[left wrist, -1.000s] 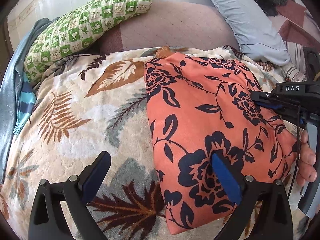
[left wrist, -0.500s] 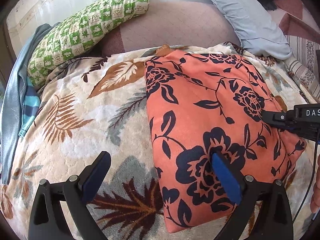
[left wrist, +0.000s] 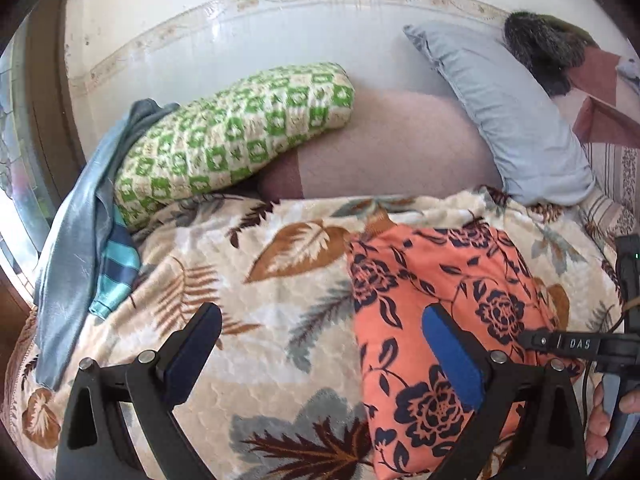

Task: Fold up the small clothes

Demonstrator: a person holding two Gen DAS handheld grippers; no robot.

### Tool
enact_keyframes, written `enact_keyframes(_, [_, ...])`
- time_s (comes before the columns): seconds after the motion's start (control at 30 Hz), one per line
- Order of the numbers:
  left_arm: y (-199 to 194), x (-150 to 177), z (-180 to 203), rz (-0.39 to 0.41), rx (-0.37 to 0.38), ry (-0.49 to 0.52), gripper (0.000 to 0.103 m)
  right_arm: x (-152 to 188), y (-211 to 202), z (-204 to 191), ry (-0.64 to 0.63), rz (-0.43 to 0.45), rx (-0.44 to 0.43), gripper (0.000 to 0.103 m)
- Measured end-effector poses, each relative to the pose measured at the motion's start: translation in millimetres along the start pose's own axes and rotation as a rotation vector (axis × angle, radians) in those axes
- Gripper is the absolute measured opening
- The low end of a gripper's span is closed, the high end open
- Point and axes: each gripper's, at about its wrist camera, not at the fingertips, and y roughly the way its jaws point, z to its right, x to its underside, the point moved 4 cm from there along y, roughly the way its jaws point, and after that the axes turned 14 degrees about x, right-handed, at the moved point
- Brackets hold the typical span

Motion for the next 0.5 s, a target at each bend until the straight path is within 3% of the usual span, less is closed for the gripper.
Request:
enact_keyframes(0.17, [-21, -18, -21, 0.065, -0.06, -0.014, 0.101, 0, 1, -1, -0.003, 0.01, 0.01, 0.013])
enact_keyframes(0.5, [-46, -34, -51, 0.131, -0.105, -0.076, 0.101, 0, 4, -4, -0.015, 0.025, 0.028, 0.013])
